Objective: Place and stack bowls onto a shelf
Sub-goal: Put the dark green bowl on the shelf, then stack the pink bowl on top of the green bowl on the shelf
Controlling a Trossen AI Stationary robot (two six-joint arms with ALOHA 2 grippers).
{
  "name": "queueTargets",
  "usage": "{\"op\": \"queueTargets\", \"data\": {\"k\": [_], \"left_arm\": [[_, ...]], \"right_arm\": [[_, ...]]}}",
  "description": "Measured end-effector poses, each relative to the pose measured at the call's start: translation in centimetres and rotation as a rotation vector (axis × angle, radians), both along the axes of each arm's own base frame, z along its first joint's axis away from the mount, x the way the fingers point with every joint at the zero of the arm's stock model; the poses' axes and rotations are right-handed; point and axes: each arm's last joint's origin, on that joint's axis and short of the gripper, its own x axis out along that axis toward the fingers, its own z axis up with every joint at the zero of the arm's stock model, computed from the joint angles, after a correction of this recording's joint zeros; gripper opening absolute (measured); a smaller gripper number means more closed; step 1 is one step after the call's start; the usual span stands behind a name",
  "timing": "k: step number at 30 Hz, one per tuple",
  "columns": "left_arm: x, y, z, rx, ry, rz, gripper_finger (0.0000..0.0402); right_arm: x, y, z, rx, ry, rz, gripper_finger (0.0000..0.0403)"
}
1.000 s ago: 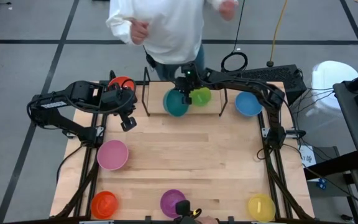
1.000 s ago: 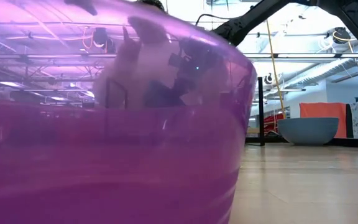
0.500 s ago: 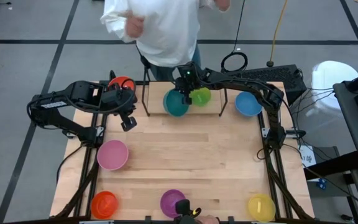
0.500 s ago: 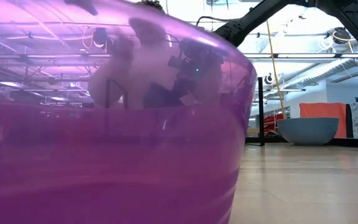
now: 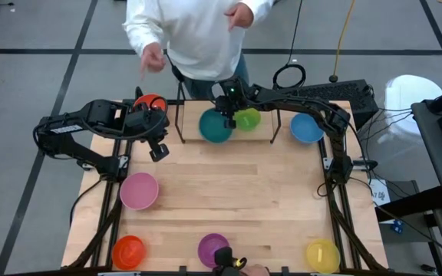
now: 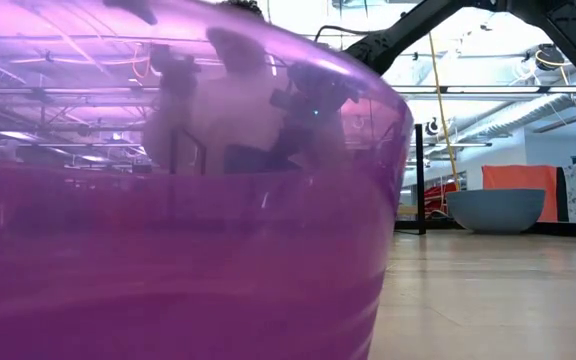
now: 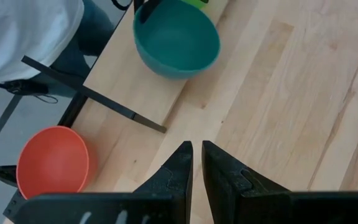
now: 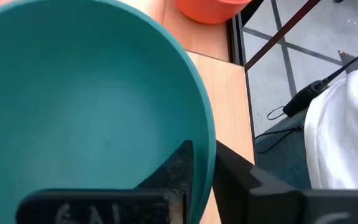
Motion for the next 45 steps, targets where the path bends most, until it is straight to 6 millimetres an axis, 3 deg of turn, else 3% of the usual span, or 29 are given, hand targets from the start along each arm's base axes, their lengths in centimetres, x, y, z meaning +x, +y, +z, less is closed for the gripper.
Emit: {"op": "queueTargets", "data": {"k": [10, 23, 32, 37, 45], "left_arm": [[0.0, 0.0, 0.0, 0.0, 0.0, 0.0, 0.0042], [-0.1, 0.0, 0.0, 0.0, 0.01, -0.001, 0.0042], [-0.6, 0.0, -0.3, -0.018, 0.055, 0.028, 0.0042], [-0.9, -0.2, -0.4, -0.072, 0.069, 0.072, 0.0042], [-0.9, -1.8, -0.5, -0.138, 0.081, -0.029, 0.0042]], "right_arm": [[0.3, -0.1, 0.4, -0.03, -0.05, 0.0, 0.0088], [0.5, 0.4, 1.3, -0.059, -0.074, 0.02, 0.0093], [-1.0, 4.9, 6.8, -0.109, -0.087, 0.126, 0.0093], [-2.9, 7.4, 9.9, -0.205, -0.032, 0.122, 0.0093], [-6.9, 10.5, 13.7, -0.349, 0.089, 0.044, 0.0093]]}}
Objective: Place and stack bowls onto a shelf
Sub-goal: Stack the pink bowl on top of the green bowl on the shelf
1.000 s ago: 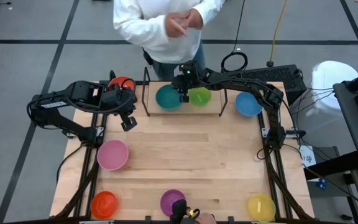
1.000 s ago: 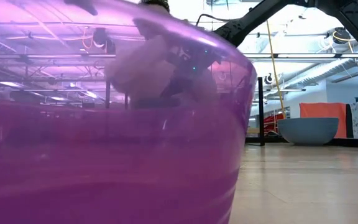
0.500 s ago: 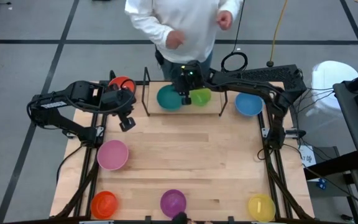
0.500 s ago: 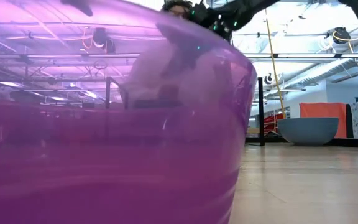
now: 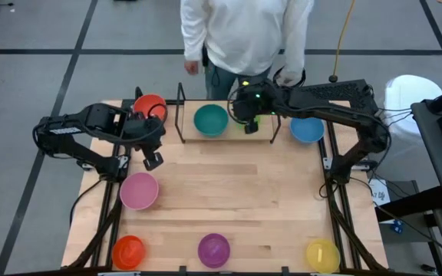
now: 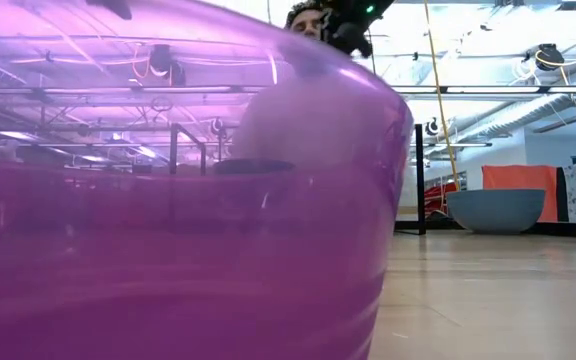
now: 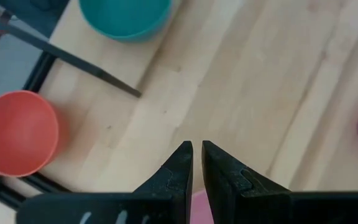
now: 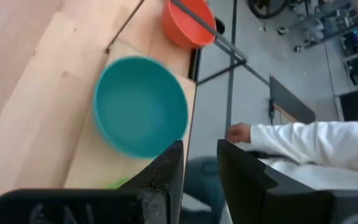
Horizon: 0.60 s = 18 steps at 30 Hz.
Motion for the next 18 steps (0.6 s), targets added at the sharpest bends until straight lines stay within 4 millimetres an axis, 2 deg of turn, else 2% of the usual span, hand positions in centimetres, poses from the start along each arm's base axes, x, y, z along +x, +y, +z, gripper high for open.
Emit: {"op": "queueTargets", "data": {"k": [6, 10, 18], "left_arm": [[0.1, -1.7, -0.6, -0.014, 0.016, -0.045, 0.0042], [0.3, -2.9, -2.5, -0.037, 0.073, -0.002, 0.0042], [0.0, -4.6, -6.9, -0.108, 0.191, 0.241, 0.0042]], "right_arm": [[-2.6, 1.6, 1.8, -0.004, 0.02, -0.06, 0.0093], [-4.0, 2.5, 2.6, 0.013, 0.025, -0.071, 0.0093], [-5.6, 3.3, 3.9, 0.006, -0.003, -0.057, 0.0093]]}}
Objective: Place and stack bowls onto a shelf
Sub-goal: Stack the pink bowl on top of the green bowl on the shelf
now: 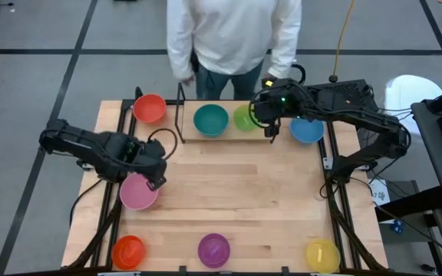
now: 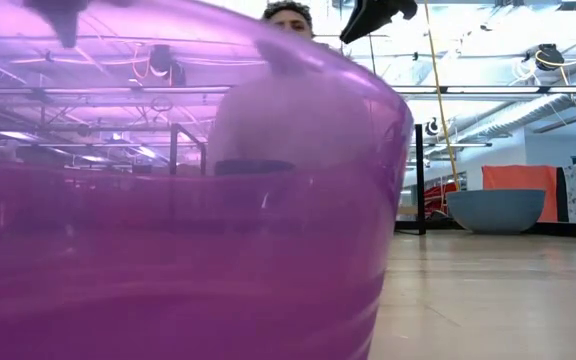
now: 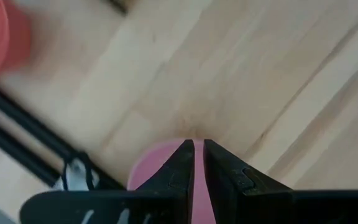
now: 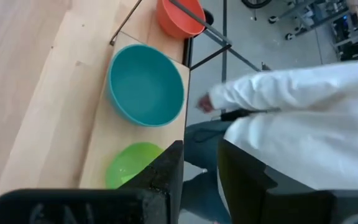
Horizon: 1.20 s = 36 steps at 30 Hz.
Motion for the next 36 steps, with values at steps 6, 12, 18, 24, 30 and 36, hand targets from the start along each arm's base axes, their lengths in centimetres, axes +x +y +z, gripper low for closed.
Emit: {"op": "queueTargets", "data": {"k": [6, 12, 18, 24, 30, 36], "left_arm": [[-0.6, -0.8, -3.1, -0.003, 0.096, 0.119, 0.0042], [-1.0, -0.8, -5.1, 0.019, 0.142, 0.272, 0.0042], [-0.6, -1.3, -6.6, -0.106, 0.122, 0.449, 0.0042], [0.5, -1.9, -8.0, -0.2, 0.03, 0.486, 0.0042], [0.6, -2.0, -8.1, -0.188, 0.029, 0.394, 0.0031], [0.5, -2.0, -8.1, -0.185, 0.035, 0.365, 0.0013]], "right_arm": [[-0.6, 0.2, 0.4, -0.016, -0.001, 0.013, 0.0093], [-0.9, 0.3, 0.6, -0.023, -0.001, 0.018, 0.0093], [-1.0, 0.3, 0.5, -0.021, 0.008, 0.018, 0.0093], [-1.0, 0.3, 0.5, -0.021, 0.011, 0.019, 0.0093], [-0.9, 0.3, 0.5, -0.036, 0.021, 0.033, 0.0093], [-0.9, 0.3, 0.5, -0.035, 0.021, 0.032, 0.0093]]}}
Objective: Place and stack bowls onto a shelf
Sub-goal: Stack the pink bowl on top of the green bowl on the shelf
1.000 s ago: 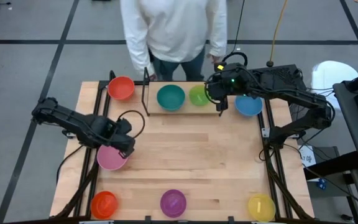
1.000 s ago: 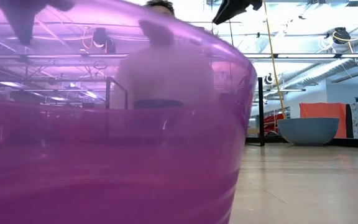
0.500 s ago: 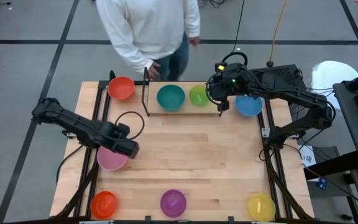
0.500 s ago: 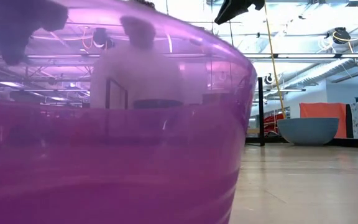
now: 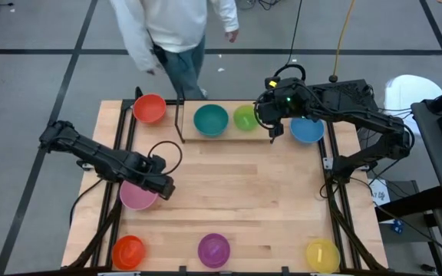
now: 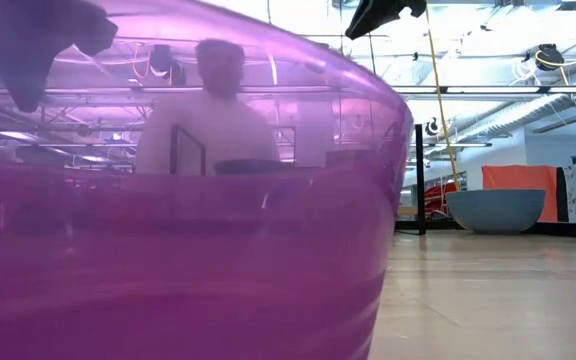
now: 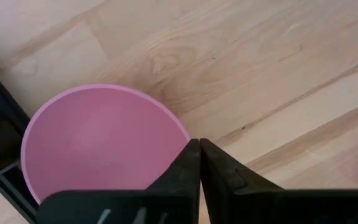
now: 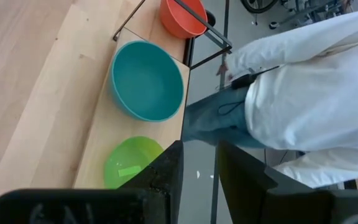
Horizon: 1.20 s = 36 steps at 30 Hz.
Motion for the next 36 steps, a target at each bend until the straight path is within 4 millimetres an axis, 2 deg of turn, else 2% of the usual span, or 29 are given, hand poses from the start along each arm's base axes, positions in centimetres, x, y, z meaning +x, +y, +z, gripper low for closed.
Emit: {"op": "queueTargets", "data": {"k": [15, 21, 24, 30, 36], "left_arm": [[-0.4, -0.9, -0.2, -0.008, 0.007, 0.036, 0.0085], [-1.5, -1.5, -2.3, 0.016, 0.067, 0.105, 0.0088], [-1.5, -1.9, -3.5, -0.005, 0.037, 0.147, 0.0088], [-1.2, -2.9, -5.9, -0.111, -0.035, 0.113, 0.0088], [-1.9, -2.8, -7.3, -0.117, 0.005, 0.096, 0.0088]], "right_arm": [[0.0, 0.0, 0.0, 0.0, 0.002, 0.001, 0.0093], [0.0, 0.0, 0.0, 0.0, 0.005, 0.001, 0.0093], [0.0, 0.0, 0.0, 0.0, 0.005, 0.001, 0.0093], [0.0, 0.0, 0.0, 0.0, 0.005, 0.001, 0.0093], [0.0, 0.0, 0.0, 0.0, 0.005, 0.001, 0.0093]]}}
